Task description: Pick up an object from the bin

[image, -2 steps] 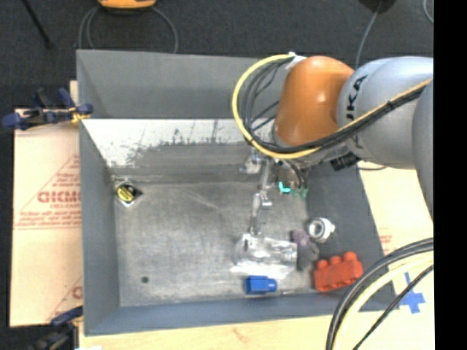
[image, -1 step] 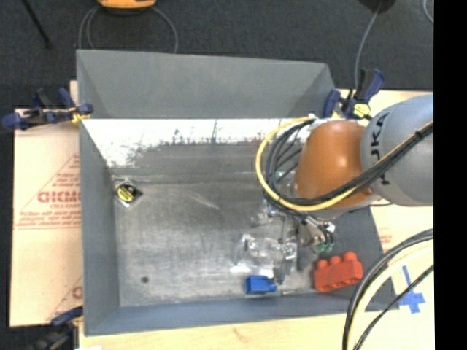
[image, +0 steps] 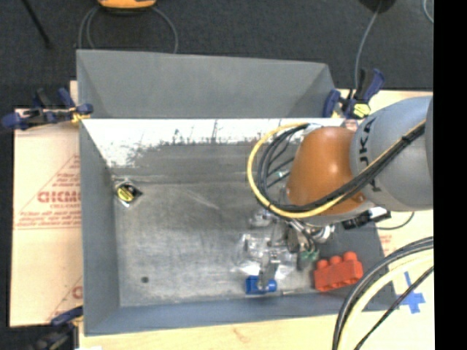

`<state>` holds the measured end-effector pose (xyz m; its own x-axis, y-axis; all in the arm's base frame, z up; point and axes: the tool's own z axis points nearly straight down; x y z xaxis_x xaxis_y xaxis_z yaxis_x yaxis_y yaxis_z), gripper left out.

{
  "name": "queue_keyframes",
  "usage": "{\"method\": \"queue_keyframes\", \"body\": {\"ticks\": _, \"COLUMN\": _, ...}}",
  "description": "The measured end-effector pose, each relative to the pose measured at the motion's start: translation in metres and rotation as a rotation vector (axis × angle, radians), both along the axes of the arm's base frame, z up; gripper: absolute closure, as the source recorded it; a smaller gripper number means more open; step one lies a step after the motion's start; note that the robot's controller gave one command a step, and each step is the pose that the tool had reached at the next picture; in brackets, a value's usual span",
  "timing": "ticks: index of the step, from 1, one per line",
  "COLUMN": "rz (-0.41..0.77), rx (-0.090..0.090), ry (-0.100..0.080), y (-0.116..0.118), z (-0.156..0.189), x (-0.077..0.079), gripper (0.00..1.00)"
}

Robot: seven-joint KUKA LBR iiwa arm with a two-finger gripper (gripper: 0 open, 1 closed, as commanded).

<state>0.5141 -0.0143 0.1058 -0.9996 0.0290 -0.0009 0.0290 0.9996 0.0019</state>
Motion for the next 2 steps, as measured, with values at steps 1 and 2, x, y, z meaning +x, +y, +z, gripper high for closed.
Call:
{"method": "queue_keyframes", "body": {"ticks": 1, "rz": 0.001, "rx": -0.001, "ry": 0.0, "y": -0.001, "z": 0.0, "x": 0.0, "gripper": 1.0}}
{"method": "queue_keyframes", "body": {"ticks": 2, "rz": 0.175, "rx": -0.004, "ry": -0.009, "y": 0.011, "z": 0.133, "x": 0.013, "gripper": 1.0}}
